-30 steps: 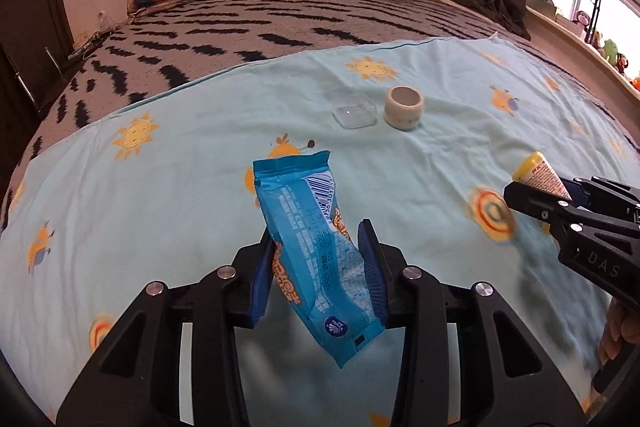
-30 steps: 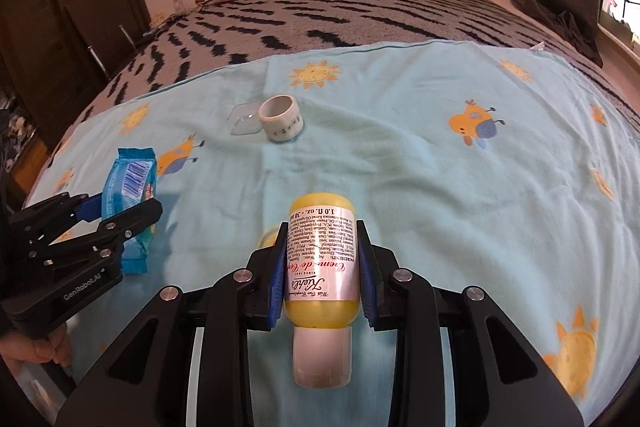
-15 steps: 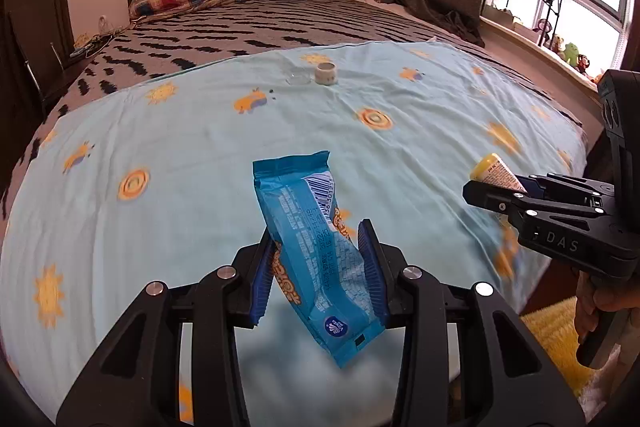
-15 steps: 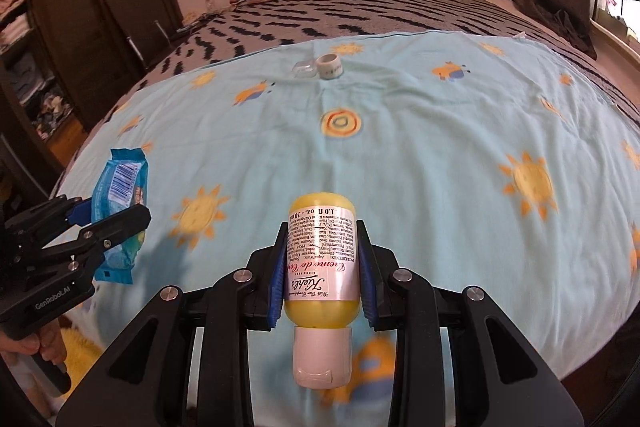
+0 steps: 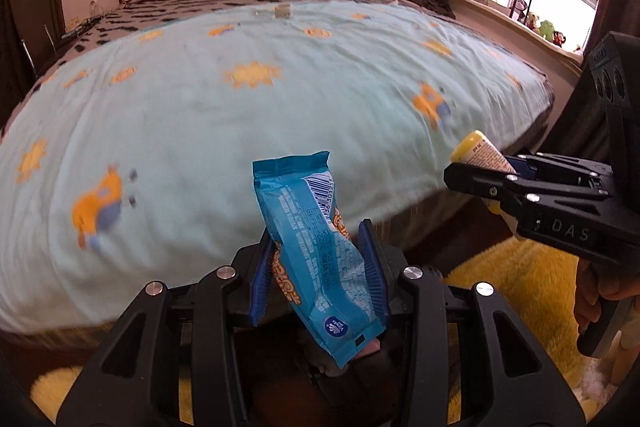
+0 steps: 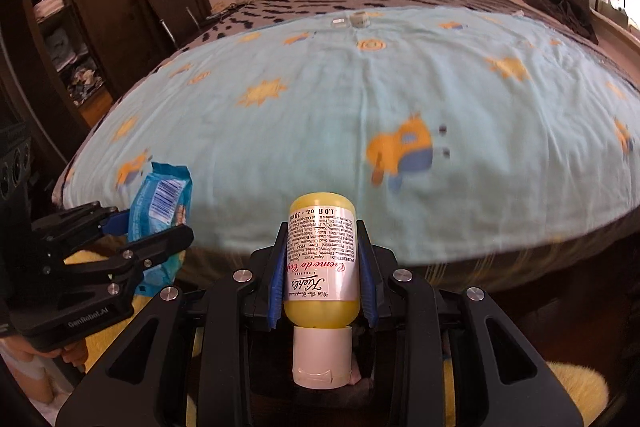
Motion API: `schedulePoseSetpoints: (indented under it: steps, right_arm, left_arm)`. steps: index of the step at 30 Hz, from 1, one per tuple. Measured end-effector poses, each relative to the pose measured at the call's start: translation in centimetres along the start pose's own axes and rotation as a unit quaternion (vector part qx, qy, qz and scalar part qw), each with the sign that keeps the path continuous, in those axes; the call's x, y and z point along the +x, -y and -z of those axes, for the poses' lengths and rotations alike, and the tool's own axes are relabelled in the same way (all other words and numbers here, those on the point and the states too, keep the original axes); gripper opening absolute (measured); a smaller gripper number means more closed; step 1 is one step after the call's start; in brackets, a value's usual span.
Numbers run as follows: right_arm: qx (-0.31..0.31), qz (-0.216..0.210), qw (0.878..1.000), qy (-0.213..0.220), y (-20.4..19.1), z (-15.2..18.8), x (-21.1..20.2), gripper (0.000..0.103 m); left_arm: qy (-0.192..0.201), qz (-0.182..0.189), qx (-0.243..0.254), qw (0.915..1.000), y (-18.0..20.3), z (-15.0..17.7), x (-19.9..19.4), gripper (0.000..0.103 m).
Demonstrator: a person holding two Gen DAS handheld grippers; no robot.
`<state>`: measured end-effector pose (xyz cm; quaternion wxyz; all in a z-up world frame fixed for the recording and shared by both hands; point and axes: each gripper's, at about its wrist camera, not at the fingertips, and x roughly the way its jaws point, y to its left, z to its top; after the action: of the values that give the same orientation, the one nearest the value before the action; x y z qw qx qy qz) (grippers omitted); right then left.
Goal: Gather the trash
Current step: 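Lower the blue wrapper with the left tool while the right tool lowers the bottle into the bin, then raise both open tools back above the bed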
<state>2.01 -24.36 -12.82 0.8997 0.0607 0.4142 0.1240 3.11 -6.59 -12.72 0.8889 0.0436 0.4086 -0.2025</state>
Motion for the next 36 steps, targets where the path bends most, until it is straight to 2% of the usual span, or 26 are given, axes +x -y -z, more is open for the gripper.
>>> schedulePoseSetpoints:
  steps: [9,18,26,33,36]
  right_arm:
    - [0.018,0.014,0.998,-0.052,1.2,5.3,3.2,0.031]
    - [0.037,0.008,0.995,-0.098,1.4,8.9,7.5,0.031]
    - [0.059,-0.004,0.988,-0.140,1.7,11.4,11.1,0.031]
    - [0.069,-0.009,0.987,-0.145,2.3,11.0,11.9,0.033]
    - [0.070,-0.007,0.987,-0.147,2.4,11.0,12.4,0.034]
  left_arm:
    - [-0.061,0.001,0.000,0.9981,1.1,6.9,4.0,0.039]
    - [-0.104,0.003,-0.016,0.9945,0.4,10.8,8.0,0.039]
    - [-0.143,0.024,-0.021,0.9892,0.3,12.4,10.6,0.039]
    - [-0.161,0.036,-0.024,0.9860,0.1,12.6,11.7,0.040]
    - [-0.169,0.033,-0.029,0.9847,0.0,13.1,12.2,0.046]
